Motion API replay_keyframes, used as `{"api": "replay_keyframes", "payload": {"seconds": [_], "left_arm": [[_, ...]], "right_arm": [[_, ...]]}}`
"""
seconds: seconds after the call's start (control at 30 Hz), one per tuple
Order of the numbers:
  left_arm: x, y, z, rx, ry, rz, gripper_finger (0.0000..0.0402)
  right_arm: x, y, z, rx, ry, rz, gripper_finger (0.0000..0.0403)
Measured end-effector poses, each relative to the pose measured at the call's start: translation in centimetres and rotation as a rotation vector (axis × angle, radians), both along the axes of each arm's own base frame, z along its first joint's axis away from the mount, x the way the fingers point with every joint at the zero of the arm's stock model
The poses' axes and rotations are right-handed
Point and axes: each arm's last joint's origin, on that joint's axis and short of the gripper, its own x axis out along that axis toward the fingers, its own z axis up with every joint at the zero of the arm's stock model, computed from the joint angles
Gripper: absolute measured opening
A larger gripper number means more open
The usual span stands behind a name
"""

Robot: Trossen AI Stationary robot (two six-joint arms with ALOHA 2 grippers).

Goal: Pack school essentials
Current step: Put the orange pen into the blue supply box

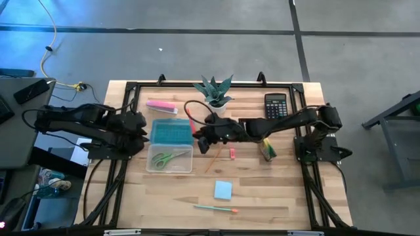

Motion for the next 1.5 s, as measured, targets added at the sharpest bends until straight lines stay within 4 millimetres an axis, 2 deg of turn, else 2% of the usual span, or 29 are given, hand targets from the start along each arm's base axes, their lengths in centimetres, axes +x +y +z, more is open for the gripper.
{"api": "replay_keyframes", "payload": {"seconds": [0.13,0.27,0.63,0.9,1.03,1.3,1.5], "left_arm": [[0.0,0.2,0.0,0.042,-0.002,0.034,0.0145],[0.0,0.3,0.0,0.071,-0.003,0.061,0.0145],[-0.1,0.3,0.0,0.09,0.0,0.071,0.0145],[-0.1,0.3,0.0,0.087,0.001,0.07,0.0145],[-0.1,0.3,0.0,0.087,0.001,0.069,0.0145],[-0.1,0.3,0.0,0.087,-0.001,0.069,0.0145],[0.0,0.3,0.1,0.087,-0.007,0.07,0.0145]], "right_arm": [[0.8,-0.4,0.5,-0.069,-0.019,0.017,0.003],[2.4,-0.3,-0.3,-0.117,-0.017,0.041,0.003],[7.7,1.3,-4.2,-0.139,0.056,0.189,0.003],[10.3,2.0,-7.8,-0.122,0.19,0.304,0.003],[10.7,2.3,-8.3,-0.126,0.195,0.356,0.003],[10.2,1.8,-9.4,-0.186,0.303,0.432,0.003],[10.1,2.2,-9.5,-0.236,0.316,0.468,0.003]]}}
